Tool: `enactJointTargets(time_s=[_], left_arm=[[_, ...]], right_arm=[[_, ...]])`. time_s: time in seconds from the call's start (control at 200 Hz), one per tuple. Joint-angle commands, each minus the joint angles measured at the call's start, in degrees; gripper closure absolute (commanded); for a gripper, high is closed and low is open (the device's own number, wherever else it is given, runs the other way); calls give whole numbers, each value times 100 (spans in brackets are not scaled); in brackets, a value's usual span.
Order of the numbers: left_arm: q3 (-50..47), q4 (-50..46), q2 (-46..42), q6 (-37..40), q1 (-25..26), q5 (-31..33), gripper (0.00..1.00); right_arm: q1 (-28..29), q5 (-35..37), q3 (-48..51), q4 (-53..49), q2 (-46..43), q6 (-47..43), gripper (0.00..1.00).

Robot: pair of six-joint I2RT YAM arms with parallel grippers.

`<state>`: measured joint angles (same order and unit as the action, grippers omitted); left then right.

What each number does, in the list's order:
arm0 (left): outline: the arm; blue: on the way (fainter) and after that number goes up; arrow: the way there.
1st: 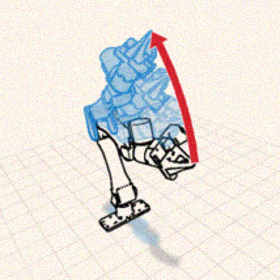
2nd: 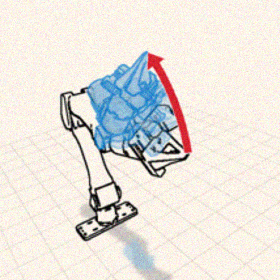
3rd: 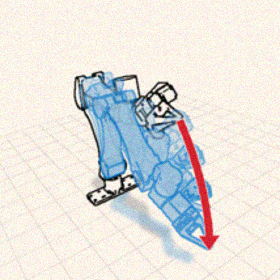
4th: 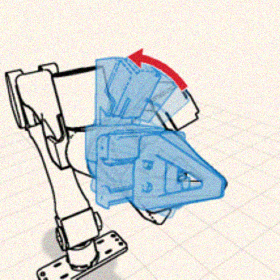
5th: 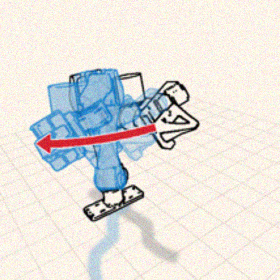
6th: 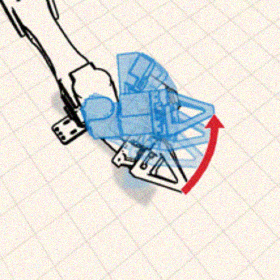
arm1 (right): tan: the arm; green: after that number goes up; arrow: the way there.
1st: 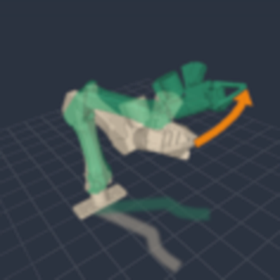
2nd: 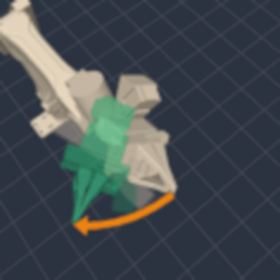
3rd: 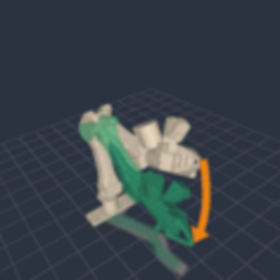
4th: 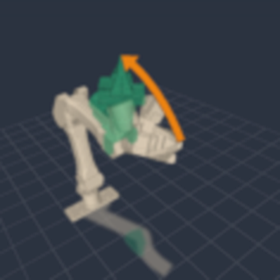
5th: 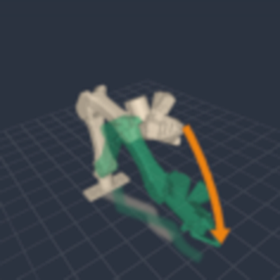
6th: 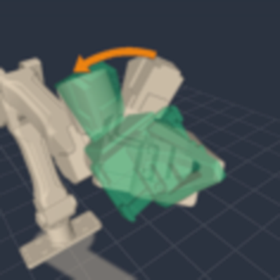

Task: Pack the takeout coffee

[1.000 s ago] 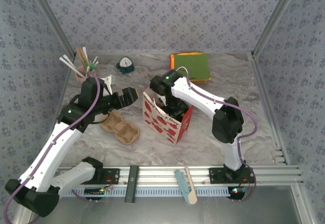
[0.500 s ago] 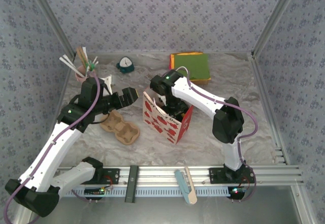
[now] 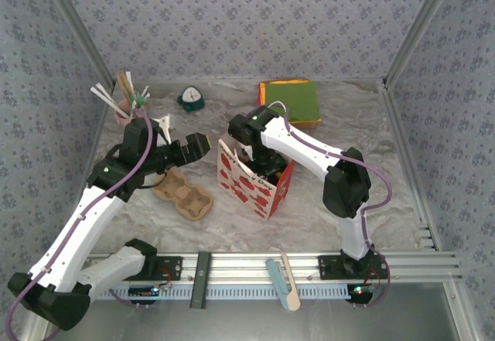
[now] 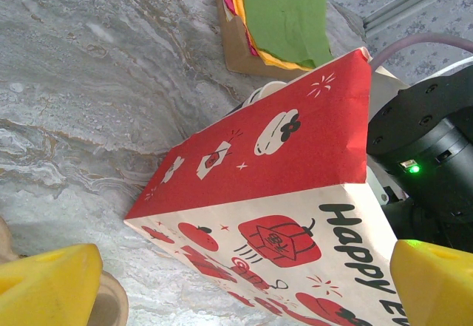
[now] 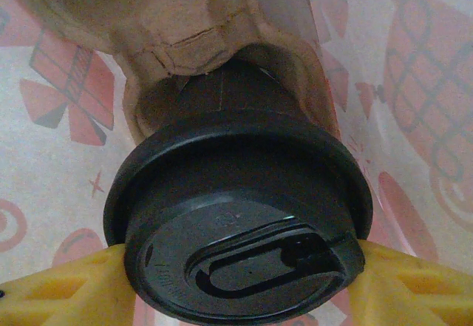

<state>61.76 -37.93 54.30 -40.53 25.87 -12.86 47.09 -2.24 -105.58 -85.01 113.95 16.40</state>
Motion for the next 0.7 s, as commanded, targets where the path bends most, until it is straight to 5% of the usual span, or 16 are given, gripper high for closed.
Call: enactJointTargets(time_s=[0.0,0.695], left_arm=[[110,-22,-25,53,-10,-120,0],[144,5,43,59,-11,-138,0]], right_arm=[[-37,-45,-15,239,277,-102,32],[-43,-64,-61,269,325,-111,32]])
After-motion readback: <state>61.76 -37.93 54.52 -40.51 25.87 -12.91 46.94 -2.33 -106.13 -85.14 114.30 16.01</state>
